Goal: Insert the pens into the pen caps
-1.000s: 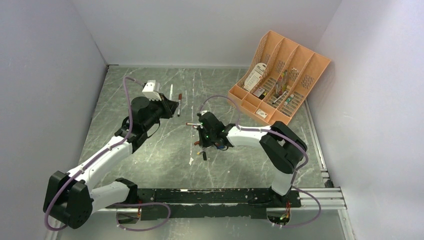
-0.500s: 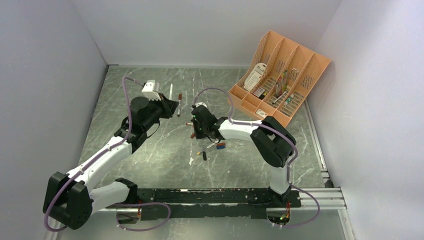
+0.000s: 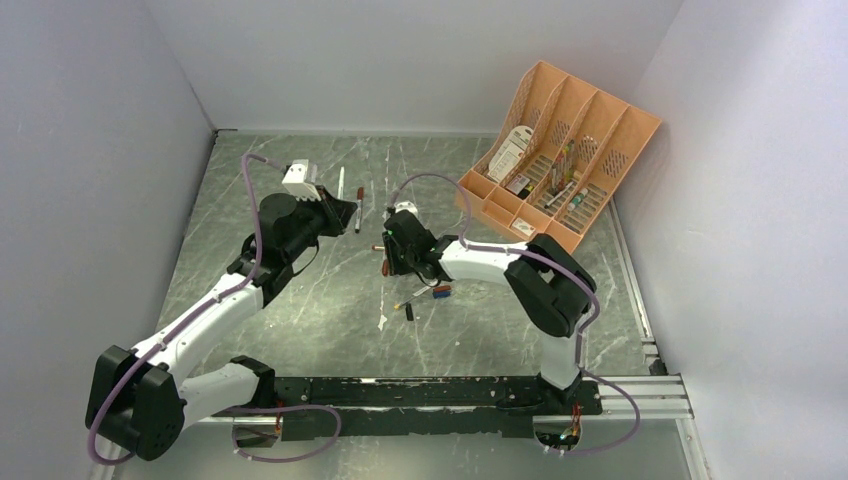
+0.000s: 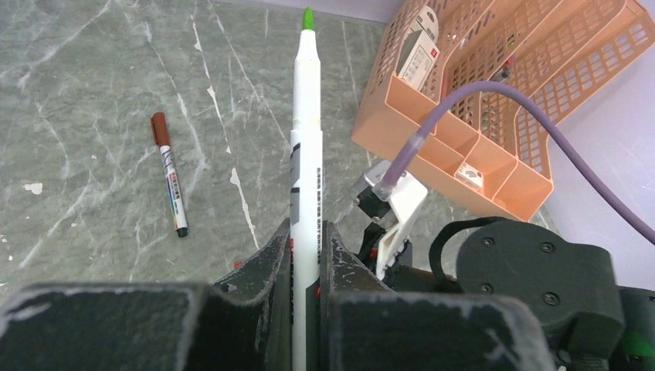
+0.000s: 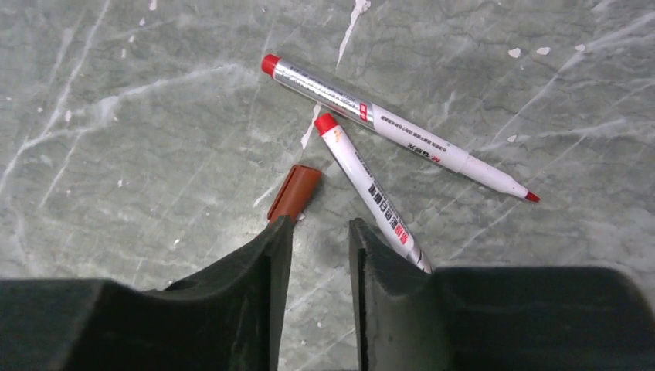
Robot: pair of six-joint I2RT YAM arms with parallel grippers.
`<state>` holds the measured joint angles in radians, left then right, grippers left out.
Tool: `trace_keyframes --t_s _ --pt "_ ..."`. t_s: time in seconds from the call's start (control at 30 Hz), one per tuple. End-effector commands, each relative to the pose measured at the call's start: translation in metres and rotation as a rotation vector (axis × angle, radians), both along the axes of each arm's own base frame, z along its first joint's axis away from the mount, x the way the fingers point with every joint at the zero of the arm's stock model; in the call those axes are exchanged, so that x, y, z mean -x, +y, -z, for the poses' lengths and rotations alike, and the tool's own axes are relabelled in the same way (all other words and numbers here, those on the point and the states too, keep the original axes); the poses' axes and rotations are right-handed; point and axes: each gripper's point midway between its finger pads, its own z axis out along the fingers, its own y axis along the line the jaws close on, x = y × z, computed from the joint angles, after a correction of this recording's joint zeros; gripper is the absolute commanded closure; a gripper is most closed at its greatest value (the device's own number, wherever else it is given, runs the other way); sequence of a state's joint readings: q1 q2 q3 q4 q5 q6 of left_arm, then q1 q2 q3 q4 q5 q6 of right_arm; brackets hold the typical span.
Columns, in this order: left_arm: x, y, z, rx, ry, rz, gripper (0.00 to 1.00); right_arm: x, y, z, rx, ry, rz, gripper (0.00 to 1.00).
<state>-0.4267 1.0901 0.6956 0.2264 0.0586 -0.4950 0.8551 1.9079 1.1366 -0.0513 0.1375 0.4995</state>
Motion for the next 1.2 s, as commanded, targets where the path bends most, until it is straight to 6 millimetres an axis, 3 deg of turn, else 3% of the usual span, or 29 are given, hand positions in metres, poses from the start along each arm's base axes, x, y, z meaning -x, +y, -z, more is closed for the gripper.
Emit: trace_keyframes --t_s 0.0,0.07,0.2,0.4,0.67,0.73,0.83,0.97,1.03,1.17 --pt "0.003 -0.001 -0.014 0.035 -0.029 0.015 0.93 -0.003 0.01 -0.029 -0.057 -0.084 0.035 0.64" --pt "0.003 -0.001 -0.014 0.036 -0.026 0.019 0.93 0.0 0.016 -0.029 -0.048 -0.093 0.03 0.58" --pt "0.003 -0.001 -0.014 0.04 -0.027 0.019 0.93 0.003 0.025 -0.017 -0.015 -0.071 0.021 0.55" --pt "0.007 0.002 -0.017 0.035 -0.033 0.011 0.93 -0.002 0.019 0.005 0.073 -0.054 0.065 0.55" --pt "0.008 0.007 -0.02 0.028 -0.041 -0.002 0.93 -0.005 0.015 0.011 0.108 -0.047 0.089 0.59" --pt "0.008 0.007 -0.019 0.026 -0.039 -0.002 0.93 -0.004 0.013 0.023 0.131 -0.033 0.088 0.65" --pt "0.008 0.007 -0.018 0.023 -0.037 -0.001 0.93 -0.004 0.013 0.027 0.155 -0.03 0.088 0.81" --pt "0.008 0.007 -0.018 0.026 -0.037 -0.004 0.93 -0.004 0.013 0.022 0.151 -0.038 0.086 1.0" --pt "0.008 0.006 -0.016 0.031 -0.033 0.001 0.93 -0.004 0.014 0.01 0.12 -0.054 0.087 1.0" --pt "0.008 0.0 -0.014 0.062 -0.015 0.024 0.93 0.0 0.015 -0.046 -0.022 -0.13 0.084 1.0"
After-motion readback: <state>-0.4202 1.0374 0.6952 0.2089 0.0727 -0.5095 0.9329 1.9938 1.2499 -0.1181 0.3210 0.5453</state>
